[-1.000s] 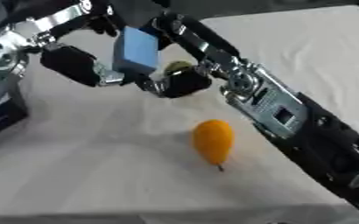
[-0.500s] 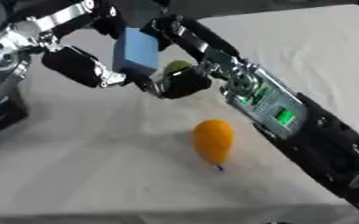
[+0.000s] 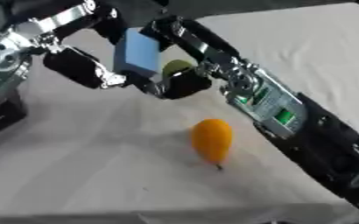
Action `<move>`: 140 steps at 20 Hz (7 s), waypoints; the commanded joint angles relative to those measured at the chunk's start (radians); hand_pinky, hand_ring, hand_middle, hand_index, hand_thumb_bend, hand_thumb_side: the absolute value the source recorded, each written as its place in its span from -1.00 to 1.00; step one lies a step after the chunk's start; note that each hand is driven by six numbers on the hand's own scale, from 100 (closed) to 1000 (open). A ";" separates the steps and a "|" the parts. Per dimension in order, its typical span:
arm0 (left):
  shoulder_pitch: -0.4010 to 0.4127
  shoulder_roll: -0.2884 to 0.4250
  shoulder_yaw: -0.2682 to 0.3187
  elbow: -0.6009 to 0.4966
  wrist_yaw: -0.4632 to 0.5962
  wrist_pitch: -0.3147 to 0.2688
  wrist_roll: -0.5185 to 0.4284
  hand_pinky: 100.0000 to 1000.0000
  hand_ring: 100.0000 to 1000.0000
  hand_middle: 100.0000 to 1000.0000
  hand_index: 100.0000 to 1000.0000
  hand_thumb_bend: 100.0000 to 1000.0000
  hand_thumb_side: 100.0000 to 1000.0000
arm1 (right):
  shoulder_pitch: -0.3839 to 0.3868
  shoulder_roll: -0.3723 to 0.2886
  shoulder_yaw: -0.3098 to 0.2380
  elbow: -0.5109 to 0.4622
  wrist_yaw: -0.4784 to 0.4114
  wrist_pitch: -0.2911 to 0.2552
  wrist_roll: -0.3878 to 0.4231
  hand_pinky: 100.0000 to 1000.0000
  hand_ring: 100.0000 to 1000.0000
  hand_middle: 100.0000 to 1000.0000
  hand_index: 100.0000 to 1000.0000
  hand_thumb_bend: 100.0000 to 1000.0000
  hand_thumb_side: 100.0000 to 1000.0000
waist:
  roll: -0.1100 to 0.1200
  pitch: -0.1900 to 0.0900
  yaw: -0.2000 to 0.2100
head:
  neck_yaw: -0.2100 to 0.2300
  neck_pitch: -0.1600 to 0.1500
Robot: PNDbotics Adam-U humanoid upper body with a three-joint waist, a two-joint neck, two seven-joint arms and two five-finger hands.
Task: Pick up the objects with one hand, pass them to the other hand, and then place them into the box on the other side of the table.
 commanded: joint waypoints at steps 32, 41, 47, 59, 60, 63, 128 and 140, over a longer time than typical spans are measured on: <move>-0.006 0.016 0.012 -0.009 -0.040 0.054 -0.011 0.35 -0.01 -0.26 -0.28 0.10 -1.00 | 0.000 -0.001 -0.001 0.003 0.071 0.065 0.074 0.45 0.50 0.24 0.57 0.30 -0.76 | 0.006 -0.008 0.000 | 0.008 -0.008; 0.005 0.069 0.031 -0.014 -0.046 0.045 -0.028 0.36 0.00 -0.26 -0.28 0.09 -1.00 | 0.010 -0.009 -0.004 0.007 0.105 0.053 0.098 0.47 0.55 0.31 0.66 0.30 -0.66 | 0.009 -0.012 0.001 | 0.010 -0.007; 0.038 0.158 0.071 -0.027 -0.017 0.057 -0.012 0.38 0.00 -0.25 -0.28 0.05 -1.00 | 0.015 -0.019 -0.008 0.003 0.098 0.065 0.091 0.47 0.54 0.31 0.66 0.28 -0.66 | 0.012 -0.014 0.003 | 0.017 -0.008; 0.130 0.354 0.190 0.014 0.084 0.066 0.080 0.40 0.00 -0.22 -0.26 0.00 -1.00 | 0.023 -0.032 -0.019 -0.032 0.085 0.081 0.094 0.47 0.54 0.30 0.66 0.26 -0.64 | -0.002 -0.009 0.005 | 0.079 -0.018; 0.137 0.367 0.203 0.022 0.092 0.065 0.091 0.40 0.00 -0.22 -0.26 0.00 -1.00 | 0.024 -0.034 -0.021 -0.039 0.083 0.081 0.095 0.47 0.54 0.30 0.65 0.26 -0.64 | -0.005 -0.008 0.005 | 0.087 -0.021; 0.152 0.398 0.228 0.043 0.105 0.061 0.114 0.40 0.00 -0.22 -0.26 -0.01 -1.00 | 0.025 -0.035 -0.026 -0.051 0.080 0.077 0.096 0.47 0.54 0.31 0.65 0.26 -0.64 | -0.013 -0.007 0.003 | 0.110 -0.030; 0.278 0.458 0.453 0.366 -0.023 -0.043 0.422 0.60 0.44 0.50 0.59 0.39 -0.24 | 0.062 -0.143 -0.103 -0.052 0.030 0.002 0.165 0.50 0.55 0.36 0.65 0.18 -0.47 | -0.092 -0.018 -0.075 | 0.146 -0.003; 0.304 0.493 0.438 0.360 -0.025 -0.015 0.407 0.60 0.45 0.49 0.58 0.41 -0.26 | 0.024 -0.284 -0.056 -0.052 -0.058 0.033 0.338 0.59 0.72 0.61 0.75 0.16 -0.40 | -0.100 -0.043 -0.125 | 0.135 0.021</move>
